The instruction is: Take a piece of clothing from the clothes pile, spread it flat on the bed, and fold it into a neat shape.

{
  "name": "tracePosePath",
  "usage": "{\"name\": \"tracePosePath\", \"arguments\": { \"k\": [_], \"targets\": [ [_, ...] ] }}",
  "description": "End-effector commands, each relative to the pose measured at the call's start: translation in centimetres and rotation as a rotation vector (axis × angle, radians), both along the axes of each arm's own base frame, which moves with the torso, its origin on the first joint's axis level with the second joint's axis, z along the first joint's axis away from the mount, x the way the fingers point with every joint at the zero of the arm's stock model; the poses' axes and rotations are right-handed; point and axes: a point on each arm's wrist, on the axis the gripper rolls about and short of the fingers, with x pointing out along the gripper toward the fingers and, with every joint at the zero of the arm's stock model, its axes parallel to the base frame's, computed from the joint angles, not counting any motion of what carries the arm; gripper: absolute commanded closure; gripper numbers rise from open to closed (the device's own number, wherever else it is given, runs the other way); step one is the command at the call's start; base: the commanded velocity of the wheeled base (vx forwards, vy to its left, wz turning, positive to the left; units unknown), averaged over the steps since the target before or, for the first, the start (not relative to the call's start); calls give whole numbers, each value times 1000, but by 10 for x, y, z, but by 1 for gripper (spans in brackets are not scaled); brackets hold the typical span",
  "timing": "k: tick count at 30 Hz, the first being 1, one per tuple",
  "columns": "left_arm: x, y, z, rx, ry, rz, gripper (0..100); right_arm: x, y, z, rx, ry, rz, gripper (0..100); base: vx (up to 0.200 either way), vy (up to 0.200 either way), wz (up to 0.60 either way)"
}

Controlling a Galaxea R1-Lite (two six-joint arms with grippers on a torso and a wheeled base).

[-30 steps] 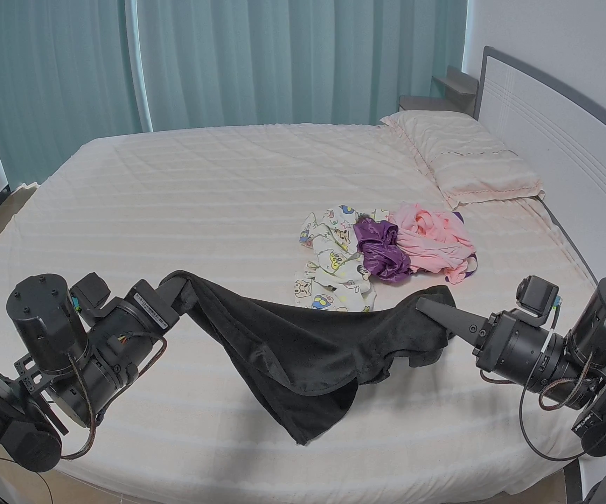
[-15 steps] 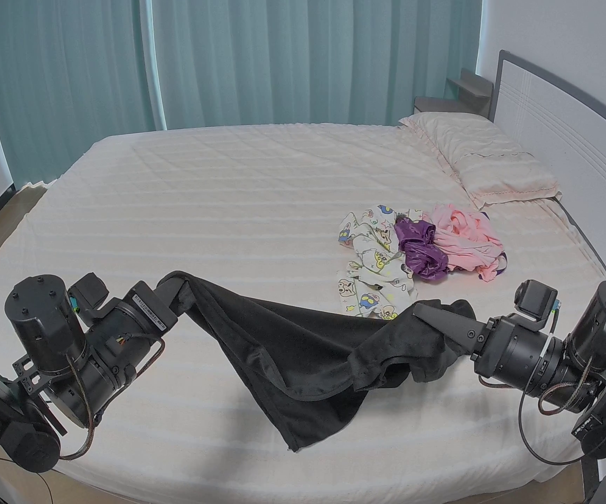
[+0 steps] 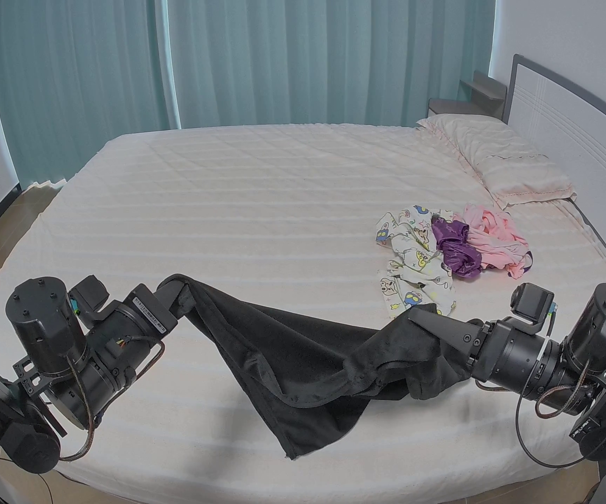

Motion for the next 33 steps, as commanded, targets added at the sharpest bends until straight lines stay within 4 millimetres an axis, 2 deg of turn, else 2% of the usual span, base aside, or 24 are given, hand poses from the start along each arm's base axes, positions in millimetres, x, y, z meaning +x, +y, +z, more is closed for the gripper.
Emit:
{"name": "tracePosePath", "arguments": {
  "k": [1, 12, 22, 28, 33],
  "targets": [
    [0, 0, -2, 3, 7, -2, 100, 0, 0, 0, 4, -6, 1, 100, 0, 200, 0],
    [-1, 0, 0, -1, 0, 0, 100, -1, -1, 3, 12, -17, 2, 100, 0, 200, 0],
    [2, -1, -6, 10, 25, 0, 100, 0, -1, 3, 11, -16, -2, 100, 0, 200, 0],
    [4, -2, -9, 9, 36, -4, 100, 2, -2, 2, 10, -15, -12, 100, 0, 0, 0],
    [2, -3, -7, -4, 31, -5, 100, -3, -5, 9, 25, -38, -9, 100, -200, 0, 0]
  ]
}}
